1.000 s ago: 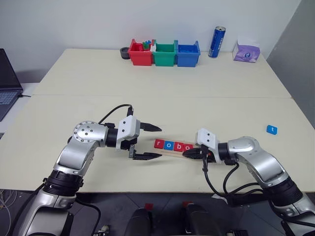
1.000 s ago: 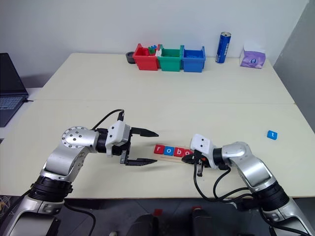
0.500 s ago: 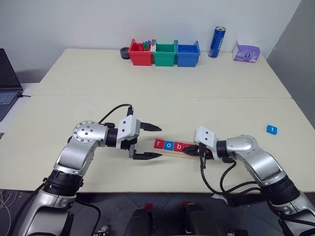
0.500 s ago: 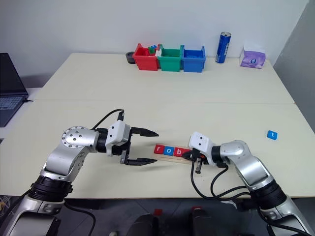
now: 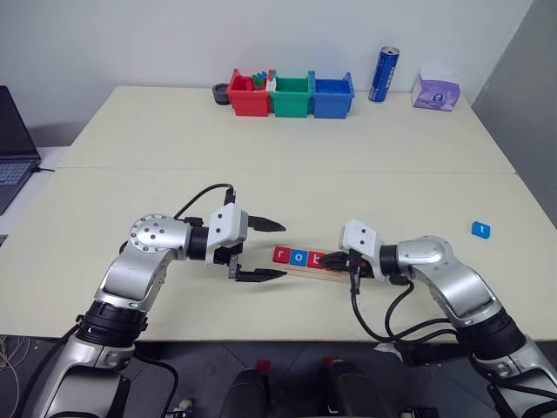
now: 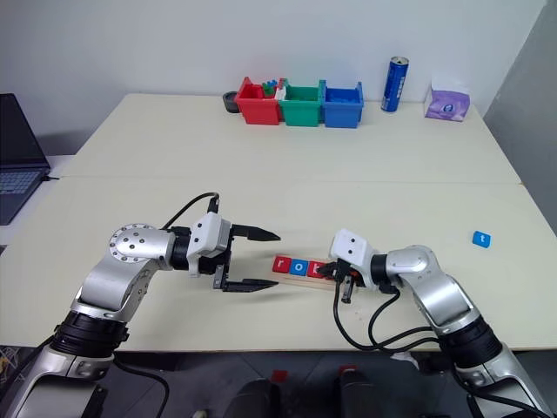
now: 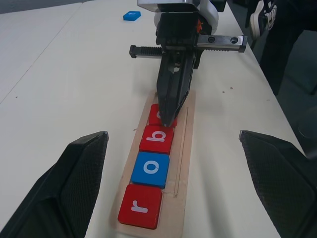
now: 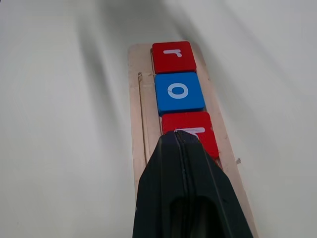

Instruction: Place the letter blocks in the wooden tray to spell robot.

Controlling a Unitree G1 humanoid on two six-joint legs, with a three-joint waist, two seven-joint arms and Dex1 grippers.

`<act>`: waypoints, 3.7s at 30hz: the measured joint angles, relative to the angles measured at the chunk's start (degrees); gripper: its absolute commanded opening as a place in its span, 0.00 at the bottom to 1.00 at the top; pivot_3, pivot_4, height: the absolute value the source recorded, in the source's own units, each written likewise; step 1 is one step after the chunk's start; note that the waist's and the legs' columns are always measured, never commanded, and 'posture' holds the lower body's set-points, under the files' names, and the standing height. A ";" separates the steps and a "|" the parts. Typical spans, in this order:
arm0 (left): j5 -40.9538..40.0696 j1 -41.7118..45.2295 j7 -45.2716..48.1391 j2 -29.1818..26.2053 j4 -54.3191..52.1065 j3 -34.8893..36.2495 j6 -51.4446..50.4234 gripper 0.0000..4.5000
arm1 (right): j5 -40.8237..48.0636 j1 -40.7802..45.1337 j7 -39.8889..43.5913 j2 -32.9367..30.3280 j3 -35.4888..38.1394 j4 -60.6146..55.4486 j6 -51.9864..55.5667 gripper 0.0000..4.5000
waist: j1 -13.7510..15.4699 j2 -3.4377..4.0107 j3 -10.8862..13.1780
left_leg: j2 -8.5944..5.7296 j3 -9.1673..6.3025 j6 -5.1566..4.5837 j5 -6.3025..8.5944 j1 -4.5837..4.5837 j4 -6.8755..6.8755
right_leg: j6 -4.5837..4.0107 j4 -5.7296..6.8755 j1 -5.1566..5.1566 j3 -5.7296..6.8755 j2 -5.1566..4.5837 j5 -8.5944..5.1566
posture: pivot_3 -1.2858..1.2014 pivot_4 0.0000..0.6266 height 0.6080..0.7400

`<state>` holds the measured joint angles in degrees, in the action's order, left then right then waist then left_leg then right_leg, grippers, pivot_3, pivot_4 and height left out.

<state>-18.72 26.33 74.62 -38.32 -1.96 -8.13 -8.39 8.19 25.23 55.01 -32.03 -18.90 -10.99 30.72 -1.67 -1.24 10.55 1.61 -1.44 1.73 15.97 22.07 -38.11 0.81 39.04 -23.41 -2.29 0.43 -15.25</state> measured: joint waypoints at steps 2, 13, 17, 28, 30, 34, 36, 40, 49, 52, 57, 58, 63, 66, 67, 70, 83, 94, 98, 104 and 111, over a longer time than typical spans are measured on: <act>0.00 0.00 -0.02 0.00 0.00 -0.01 0.00 1.00 | 0.66 -0.01 0.17 -0.31 0.78 -0.21 0.00 0.00 | 0.00 0.00 0.00 | 0.00 0.00 0.00 0.00 0.00 0.00 | 0.00 0.00 0.00 0.00 0.00 0.00 | 0.52 0.24 1.00; 0.00 0.02 0.02 0.00 0.00 -0.02 0.00 1.00 | 1.68 -2.06 3.75 -4.94 0.82 -2.23 -0.62 0.00 | -0.04 0.00 0.00 | 0.00 0.01 0.00 0.00 -0.01 0.00 | 0.00 0.01 0.00 -0.01 0.01 0.00 | 0.52 0.24 1.00; -0.01 0.02 0.02 0.00 0.00 -0.02 0.00 1.00 | 0.17 -2.05 3.03 -3.59 -0.62 -2.18 -1.40 0.00 | -0.04 0.00 0.00 | 0.01 0.00 0.00 0.00 -0.01 0.00 | 0.00 0.00 0.00 0.00 0.02 0.00 | 0.52 0.24 1.00; -0.01 0.02 0.01 -0.15 0.00 -0.02 -0.05 1.00 | -3.73 -1.66 0.49 -2.00 -2.27 0.55 -5.09 0.00 | -0.01 0.00 0.00 | 0.01 0.01 0.00 0.00 -0.02 0.00 | 0.00 0.01 0.00 0.00 0.02 0.00 | 0.52 0.24 1.00; -0.01 0.01 0.00 -0.15 0.00 -0.02 -0.06 1.00 | -4.84 -1.49 -0.19 -1.86 -2.41 1.30 -6.69 0.00 | -0.01 0.00 0.00 | 0.00 0.01 0.00 0.00 -0.01 0.00 | 0.00 0.00 0.00 0.00 0.02 0.00 | 0.52 0.24 1.00; -0.01 0.02 -0.01 -0.15 0.00 -0.02 -0.06 1.00 | -4.21 -1.49 -0.26 -1.14 -2.01 1.78 -6.77 0.00 | -0.01 0.00 0.00 | 0.01 0.01 0.00 0.00 -0.02 0.00 | 0.00 0.01 0.00 -0.01 0.01 0.00 | 0.52 0.24 1.00; -0.01 0.02 -0.02 -0.15 -0.01 -0.02 -0.07 1.00 | -2.03 -1.50 0.18 -0.58 -0.74 1.53 -5.14 0.00 | -0.01 0.00 0.00 | 0.01 0.00 0.00 0.00 -0.01 0.00 | 0.00 0.01 0.00 -0.01 0.01 0.00 | 0.52 0.24 1.00; -0.01 0.03 0.02 -0.15 -0.01 -0.02 -0.07 1.00 | 4.59 -1.50 2.55 -1.28 3.46 -2.08 0.10 0.00 | 0.01 0.00 0.00 | 0.01 -0.03 0.00 0.00 -0.01 0.00 | 0.00 0.01 0.01 -0.01 0.00 0.00 | 0.52 0.24 1.00; -0.01 0.20 0.55 -0.14 -0.01 -0.21 -0.07 1.00 | 6.29 -1.54 4.70 -6.54 5.86 -0.72 0.95 0.00 | -0.01 0.00 0.00 | 0.00 0.01 0.00 0.00 -0.02 -0.01 | 0.00 0.00 0.02 -0.01 0.01 0.00 | 0.52 0.24 1.00; -0.01 0.33 0.68 -0.08 -0.01 -0.57 -0.07 1.00 | 4.19 -1.55 4.47 -6.79 5.73 2.08 -1.63 0.00 | -0.01 0.00 0.00 | -0.01 0.03 0.00 0.00 -0.02 -0.01 | 0.00 0.00 0.01 -0.01 0.01 0.00 | 0.52 0.24 1.00; -0.01 0.37 0.91 -0.07 -0.01 -0.58 -0.07 1.00 | 1.51 -1.81 3.74 -6.62 4.28 4.42 -5.15 0.00 | -0.01 0.00 0.00 | 0.00 0.02 0.00 0.00 -0.02 -0.01 | 0.00 0.01 0.01 -0.01 0.01 0.00 | 0.52 0.24 1.00; -0.01 0.37 0.92 -0.08 -0.01 -0.58 -0.07 1.00 | 1.27 -1.97 3.70 -6.50 4.06 4.60 -5.46 0.00 | -0.01 0.00 0.00 | 0.00 0.02 0.00 0.00 -0.01 -0.01 | 0.00 0.01 0.01 -0.01 0.01 0.00 | 0.52 0.24 1.00; -0.03 0.21 0.94 -0.21 -0.26 -0.58 -0.15 1.00 | 0.22 -2.40 3.98 -6.35 3.59 4.64 -6.83 0.00 | 0.00 0.00 0.00 | 0.00 0.01 0.00 0.00 -0.02 -0.01 | 0.00 0.01 0.01 -0.01 0.01 0.00 | 0.52 0.24 1.00; -0.04 0.04 0.93 -0.31 -0.47 -0.58 -0.26 1.00 | -0.16 -3.02 4.39 -6.35 3.34 4.64 -7.47 0.00 | 0.00 0.00 0.00 | 0.00 0.02 0.00 0.00 -0.02 -0.01 | 0.00 0.01 0.01 -0.01 0.01 0.00 | 0.52 0.24 1.00; -0.04 -0.03 0.92 -0.32 -0.48 -0.58 -0.31 1.00 | -0.29 -3.38 4.58 -6.34 3.14 4.63 -7.76 0.00 | 0.00 0.00 0.00 | 0.00 0.01 0.00 0.00 -0.02 -0.01 | 0.00 0.01 0.01 -0.01 0.01 0.00 | 0.52 0.24 1.00; -0.04 -0.33 0.89 -0.40 -0.51 -0.58 -0.44 1.00 | -0.52 -3.87 4.63 -5.82 2.29 4.64 -8.02 0.00 | -0.02 0.00 0.00 | 0.01 0.01 0.00 0.00 -0.02 -0.01 | 0.00 0.01 0.01 -0.02 0.01 0.00 | 0.52 0.24 1.00; -0.04 -0.58 0.74 -0.46 -1.00 -0.58 -1.23 1.00 | -2.47 -3.61 3.51 -2.57 1.74 4.65 -8.36 0.00 | -0.02 0.00 0.00 | 0.02 0.02 0.00 0.00 -0.04 -0.01 | 0.00 0.03 0.02 -0.01 0.03 0.00 | 0.52 0.24 1.00; -0.14 -0.47 -0.33 0.65 -1.14 -0.59 -1.60 1.00 | 1.63 -3.13 5.02 -8.82 7.39 0.71 -1.09 0.00 | 0.04 0.00 0.00 | 0.00 0.00 0.00 0.00 -0.02 -0.02 | 0.00 0.02 0.03 -0.01 0.00 0.00 | 0.52 0.24 1.00; -0.12 0.99 -1.47 4.08 -1.01 -1.51 -1.73 1.00 | 5.62 -4.48 1.38 -9.92 14.69 -4.33 7.49 0.12 | 0.11 -0.01 -0.01 | -0.01 -0.02 0.00 0.00 -0.02 -0.03 | 0.00 0.02 0.06 -0.05 0.00 0.00 | 0.52 0.24 1.00; 1.26 6.75 -6.16 13.86 1.61 -4.93 -1.97 1.00 | 5.21 -5.86 -17.34 -3.22 26.94 -8.17 18.43 0.58 | 0.38 -0.01 -0.01 | -0.06 -0.05 0.01 -0.01 0.04 -0.09 | 0.01 0.02 0.10 -0.13 -0.02 0.01 | 0.52 0.24 1.00; 7.13 11.55 -15.08 24.95 8.21 -9.62 -1.19 1.00 | -3.00 -8.14 -39.70 4.42 35.41 -8.98 19.78 0.99 | 0.14 0.02 -0.04 | -0.07 0.02 0.01 -0.01 -0.01 -0.02 | 0.01 0.01 0.09 -0.24 -0.02 0.01 | 0.52 0.24 1.00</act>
<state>-11.59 37.88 59.54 -13.38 6.25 -17.75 -9.58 5.19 17.09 15.30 -27.61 16.52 -19.97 50.50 -1.53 -1.22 10.50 1.54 -1.42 1.74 15.96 22.06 -38.13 0.83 39.05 -23.33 -2.53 0.41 -15.24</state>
